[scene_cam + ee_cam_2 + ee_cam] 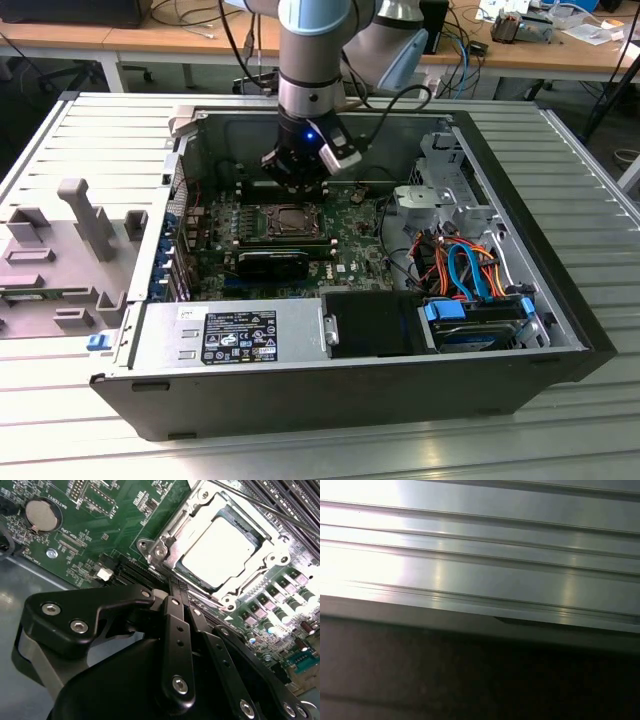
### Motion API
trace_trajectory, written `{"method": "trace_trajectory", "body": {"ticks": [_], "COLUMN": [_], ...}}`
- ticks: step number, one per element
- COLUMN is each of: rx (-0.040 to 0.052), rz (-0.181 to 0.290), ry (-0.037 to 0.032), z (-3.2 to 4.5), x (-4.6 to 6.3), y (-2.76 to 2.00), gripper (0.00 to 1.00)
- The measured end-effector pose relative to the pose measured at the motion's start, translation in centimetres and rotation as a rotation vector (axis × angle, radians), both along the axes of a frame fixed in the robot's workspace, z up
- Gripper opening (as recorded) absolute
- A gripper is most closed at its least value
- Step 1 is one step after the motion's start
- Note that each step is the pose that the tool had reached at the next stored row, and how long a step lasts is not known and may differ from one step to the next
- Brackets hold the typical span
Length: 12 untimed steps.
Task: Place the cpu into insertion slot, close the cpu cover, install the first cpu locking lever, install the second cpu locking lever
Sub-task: 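Install the first cpu locking lever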
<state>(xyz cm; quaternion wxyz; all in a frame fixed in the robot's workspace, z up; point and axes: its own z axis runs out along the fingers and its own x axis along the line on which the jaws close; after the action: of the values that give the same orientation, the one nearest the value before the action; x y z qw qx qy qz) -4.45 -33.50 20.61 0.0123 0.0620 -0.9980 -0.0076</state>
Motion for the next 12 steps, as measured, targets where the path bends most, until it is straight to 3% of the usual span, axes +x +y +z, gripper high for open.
{"method": "trace_trajectory", "body": {"ticks": [12], "rx": [0.0009], "rz": [0.001], "ry": [0.0000], "z": [-0.16], "x": [0.22], "y": [-0.15], "gripper": [0.11]}}
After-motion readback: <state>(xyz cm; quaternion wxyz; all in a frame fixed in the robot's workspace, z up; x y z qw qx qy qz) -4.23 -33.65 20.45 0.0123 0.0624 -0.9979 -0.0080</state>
